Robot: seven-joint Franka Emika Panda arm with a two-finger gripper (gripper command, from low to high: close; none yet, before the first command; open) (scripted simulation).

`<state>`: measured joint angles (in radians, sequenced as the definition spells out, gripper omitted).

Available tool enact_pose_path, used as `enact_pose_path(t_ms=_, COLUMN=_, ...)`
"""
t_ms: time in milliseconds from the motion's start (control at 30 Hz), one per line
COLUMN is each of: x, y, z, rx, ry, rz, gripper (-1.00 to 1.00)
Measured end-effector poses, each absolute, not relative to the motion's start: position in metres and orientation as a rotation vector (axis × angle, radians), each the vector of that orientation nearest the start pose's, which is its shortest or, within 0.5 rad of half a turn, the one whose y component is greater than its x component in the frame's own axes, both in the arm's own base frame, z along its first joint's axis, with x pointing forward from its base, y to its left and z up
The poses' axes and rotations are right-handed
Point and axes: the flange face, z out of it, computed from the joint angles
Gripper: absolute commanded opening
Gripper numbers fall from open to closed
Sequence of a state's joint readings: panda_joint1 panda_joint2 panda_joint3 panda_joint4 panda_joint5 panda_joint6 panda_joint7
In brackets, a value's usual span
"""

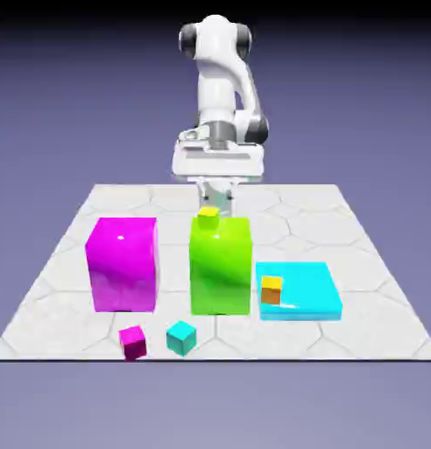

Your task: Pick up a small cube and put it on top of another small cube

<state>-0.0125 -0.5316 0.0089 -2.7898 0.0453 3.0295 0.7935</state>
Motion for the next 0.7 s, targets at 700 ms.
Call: enact_pose_path(t_ms=700, x=0.471, y=-0.179, z=0.271, rx=-0.496, ry=2.647, rz=0.006, gripper=0.00)
